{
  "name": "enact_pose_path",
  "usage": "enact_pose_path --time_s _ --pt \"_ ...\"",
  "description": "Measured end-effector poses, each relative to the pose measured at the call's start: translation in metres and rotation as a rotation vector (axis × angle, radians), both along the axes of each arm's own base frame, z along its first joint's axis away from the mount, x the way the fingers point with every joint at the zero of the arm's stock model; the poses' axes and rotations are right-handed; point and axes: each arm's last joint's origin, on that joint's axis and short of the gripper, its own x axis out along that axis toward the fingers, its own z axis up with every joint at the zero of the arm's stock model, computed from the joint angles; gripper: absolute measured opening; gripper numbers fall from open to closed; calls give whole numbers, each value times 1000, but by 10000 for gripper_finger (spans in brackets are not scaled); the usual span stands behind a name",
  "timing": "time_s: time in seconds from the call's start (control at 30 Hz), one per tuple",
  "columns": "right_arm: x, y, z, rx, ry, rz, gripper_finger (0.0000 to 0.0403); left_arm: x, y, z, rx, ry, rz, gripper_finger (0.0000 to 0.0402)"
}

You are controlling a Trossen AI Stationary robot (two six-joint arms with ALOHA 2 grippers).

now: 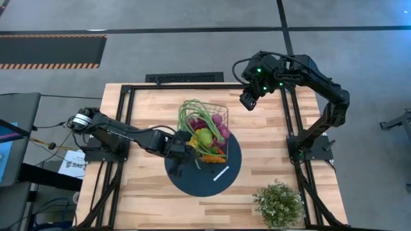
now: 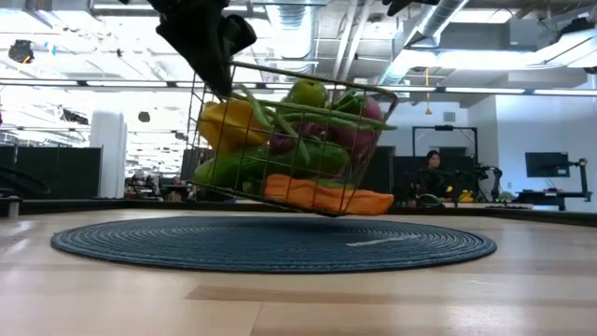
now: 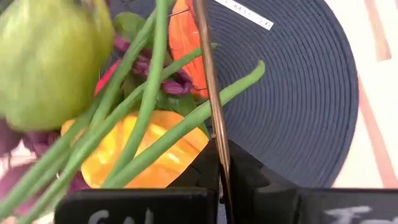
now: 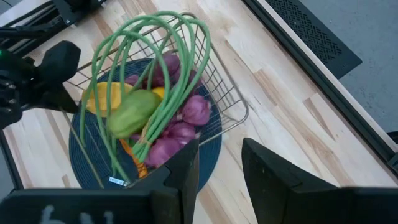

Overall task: Build produce basket
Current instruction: Move the basket to the center

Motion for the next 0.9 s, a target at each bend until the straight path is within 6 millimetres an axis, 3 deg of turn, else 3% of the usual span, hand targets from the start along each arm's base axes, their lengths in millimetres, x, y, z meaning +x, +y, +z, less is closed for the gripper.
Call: enact_pose_path --time_s 0.53,0.7,0.9 --pt "0 1 0 30 -11 -41 140 -16 -53 -9 -67 4 -27 0" --pt "1 4 0 34 -12 -32 140 -19 -56 -29 -89 19 -32 0" --pt "3 11 0 36 -12 -9 140 -18 -52 -32 -72 25 -19 0"
